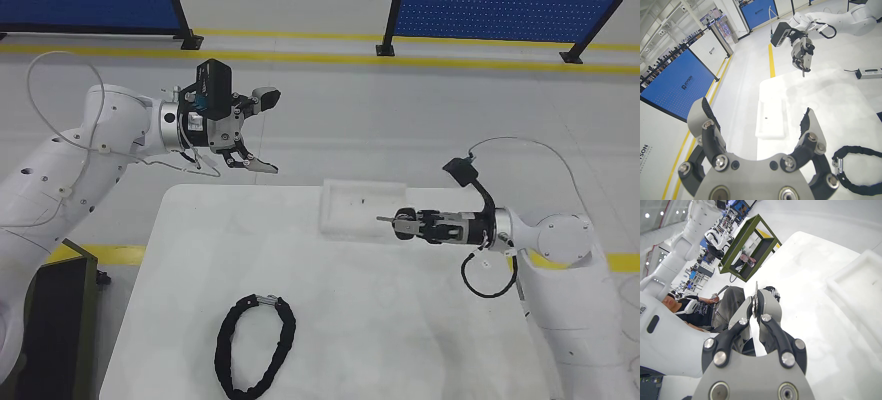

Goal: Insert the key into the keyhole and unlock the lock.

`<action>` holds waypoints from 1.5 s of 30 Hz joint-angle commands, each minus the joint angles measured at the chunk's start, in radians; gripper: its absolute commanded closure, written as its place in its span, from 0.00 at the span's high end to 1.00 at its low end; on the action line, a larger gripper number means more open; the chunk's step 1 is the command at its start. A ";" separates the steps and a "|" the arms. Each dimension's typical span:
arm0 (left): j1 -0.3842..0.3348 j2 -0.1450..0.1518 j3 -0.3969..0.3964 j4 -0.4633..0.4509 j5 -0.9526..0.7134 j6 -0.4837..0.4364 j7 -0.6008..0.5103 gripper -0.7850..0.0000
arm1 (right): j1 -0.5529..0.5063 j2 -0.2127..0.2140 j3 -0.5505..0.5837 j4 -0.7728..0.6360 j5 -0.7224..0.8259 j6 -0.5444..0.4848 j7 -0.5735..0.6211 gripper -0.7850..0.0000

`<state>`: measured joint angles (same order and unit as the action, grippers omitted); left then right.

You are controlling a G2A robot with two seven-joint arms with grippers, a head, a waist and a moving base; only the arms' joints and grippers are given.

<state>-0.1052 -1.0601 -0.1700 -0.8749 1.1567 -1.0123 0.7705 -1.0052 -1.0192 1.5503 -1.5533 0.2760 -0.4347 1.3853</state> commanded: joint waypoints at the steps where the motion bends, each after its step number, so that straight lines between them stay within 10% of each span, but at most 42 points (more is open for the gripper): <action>1: 0.000 0.000 0.000 0.000 0.000 0.000 0.000 1.00 | 0.030 0.002 -0.012 0.054 0.038 0.016 0.016 0.00; 16: 0.000 0.000 0.000 0.000 0.000 0.000 0.000 1.00 | 0.030 0.002 -0.012 0.054 0.038 0.016 0.016 0.00; 45: 0.382 0.051 0.000 -0.031 0.316 0.000 0.037 1.00 | 0.030 0.002 -0.012 0.054 0.038 0.016 0.016 0.00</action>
<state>0.2779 -1.0096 -0.1700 -0.9061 1.4744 -1.0123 0.8078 -0.9749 -1.0174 1.5385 -1.4997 0.3141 -0.4186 1.4014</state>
